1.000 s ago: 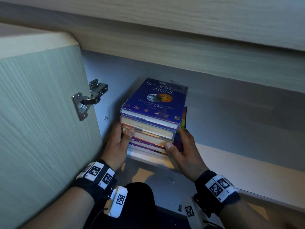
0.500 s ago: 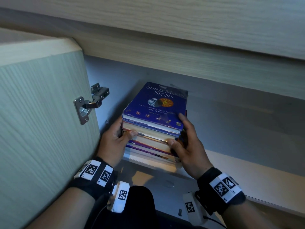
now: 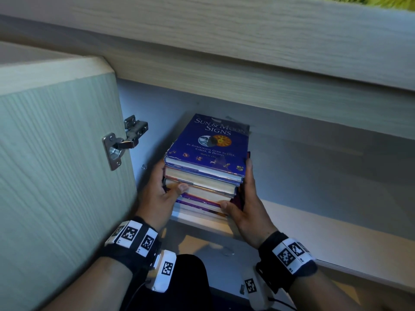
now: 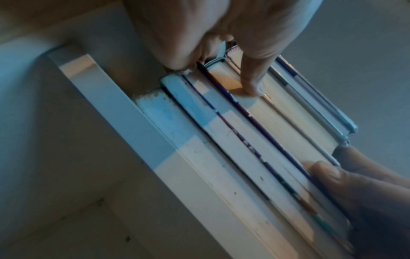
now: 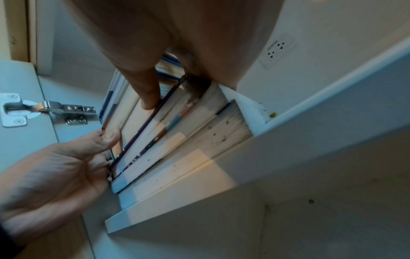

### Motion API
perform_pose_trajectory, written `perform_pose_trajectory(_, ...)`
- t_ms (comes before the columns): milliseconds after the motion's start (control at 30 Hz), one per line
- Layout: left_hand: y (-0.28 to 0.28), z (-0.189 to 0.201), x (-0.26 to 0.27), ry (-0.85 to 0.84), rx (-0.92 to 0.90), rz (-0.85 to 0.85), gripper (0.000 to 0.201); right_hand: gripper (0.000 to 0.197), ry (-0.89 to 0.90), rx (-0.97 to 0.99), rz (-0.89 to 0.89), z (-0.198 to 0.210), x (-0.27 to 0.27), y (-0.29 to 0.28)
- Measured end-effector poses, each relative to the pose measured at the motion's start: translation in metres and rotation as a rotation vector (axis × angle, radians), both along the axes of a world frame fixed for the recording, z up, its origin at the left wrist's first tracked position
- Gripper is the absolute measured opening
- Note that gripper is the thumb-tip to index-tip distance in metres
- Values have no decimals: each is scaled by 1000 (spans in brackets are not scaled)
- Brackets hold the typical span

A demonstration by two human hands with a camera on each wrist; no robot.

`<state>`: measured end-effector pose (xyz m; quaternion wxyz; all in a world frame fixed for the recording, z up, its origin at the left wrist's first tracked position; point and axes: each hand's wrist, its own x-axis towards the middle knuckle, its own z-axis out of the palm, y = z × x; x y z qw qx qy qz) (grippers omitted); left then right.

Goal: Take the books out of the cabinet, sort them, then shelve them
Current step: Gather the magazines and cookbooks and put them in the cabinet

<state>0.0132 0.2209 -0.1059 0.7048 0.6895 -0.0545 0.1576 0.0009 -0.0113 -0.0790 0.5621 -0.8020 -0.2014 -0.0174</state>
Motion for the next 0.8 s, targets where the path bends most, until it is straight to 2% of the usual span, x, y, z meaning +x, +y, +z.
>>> perform_pose_trajectory(133, -2, -1, -3, -9, -6, 22, 57, 108, 17, -19, -24, 2, -1, 3)
perform_pose_trajectory(300, -5, 5, -10, 0, 16, -30, 58, 110, 18, -50, -88, 3, -6, 10)
perform_pose_trajectory(400, -12, 8, -11, 106, 26, 39, 43, 111, 52, -123, -101, 12, -11, 11)
perform_pose_trajectory(500, -15, 20, -19, 244, 142, 120, 33, 106, 144, -244, -44, 41, -24, 3)
perform_pose_trajectory(567, -14, 42, -31, 322, 296, 119, 38, 93, 230, -350, -8, 77, -36, -8)
perform_pose_trajectory(633, -11, 65, -48, 378, 422, 57, 57, 66, 302, -540, 47, 123, -54, -16)
perform_pose_trajectory(700, -7, 97, -67, 523, 466, -114, 66, 47, 391, -659, 128, 179, -70, -21)
perform_pose_trajectory(800, -3, 181, -94, 714, 484, -357, 58, 13, 400, -707, 232, 274, -94, -28)
